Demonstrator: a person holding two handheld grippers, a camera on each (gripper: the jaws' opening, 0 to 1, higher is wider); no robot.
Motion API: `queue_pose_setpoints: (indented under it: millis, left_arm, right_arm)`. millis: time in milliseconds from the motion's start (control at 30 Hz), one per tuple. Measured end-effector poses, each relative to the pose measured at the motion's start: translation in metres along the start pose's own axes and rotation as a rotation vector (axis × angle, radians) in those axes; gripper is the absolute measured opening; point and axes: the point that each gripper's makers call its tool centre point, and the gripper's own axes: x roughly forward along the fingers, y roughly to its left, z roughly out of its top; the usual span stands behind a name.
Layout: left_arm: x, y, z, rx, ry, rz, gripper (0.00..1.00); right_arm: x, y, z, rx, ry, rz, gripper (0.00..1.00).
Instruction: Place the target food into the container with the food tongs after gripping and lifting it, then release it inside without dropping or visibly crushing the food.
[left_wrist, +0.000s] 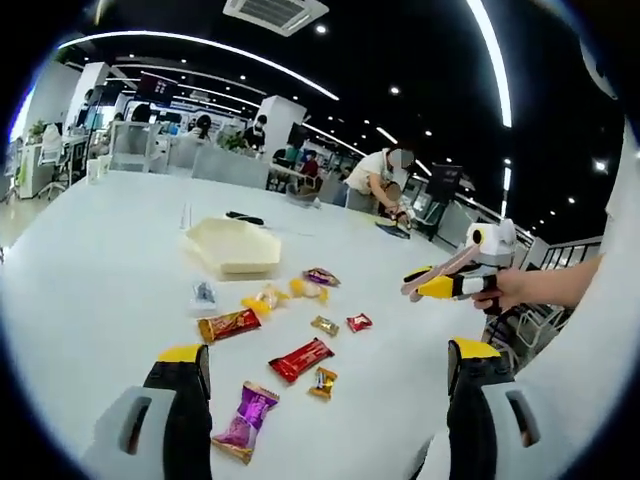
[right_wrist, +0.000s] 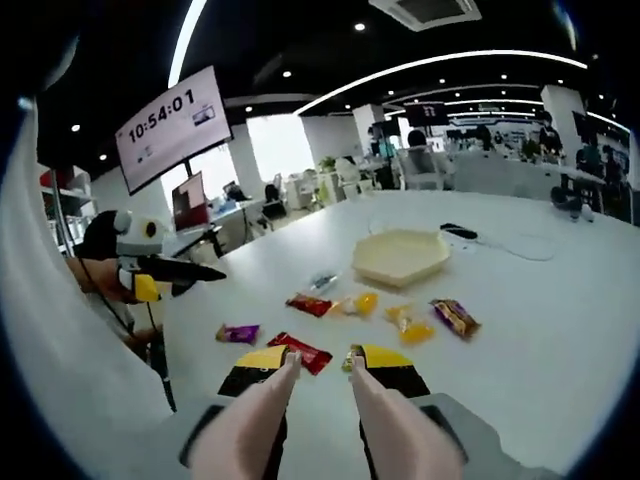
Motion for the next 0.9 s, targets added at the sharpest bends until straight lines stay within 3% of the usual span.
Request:
queue_pose_setpoints:
  millis: [567,900]
  left_arm:
    - [-0.005,0.0,0.003,0.065,0.017,-0.004,0.99]
    - [-0.002,0.007,0.012,0.05,0.022,0.027,0.99]
  right_arm:
    - [-0.011,-0.025,-0.005,-0.143,0.105,-0.03,0.26]
    - [-0.022,-0.044,-0.009,-0.134,0.118,-0.05,0.27]
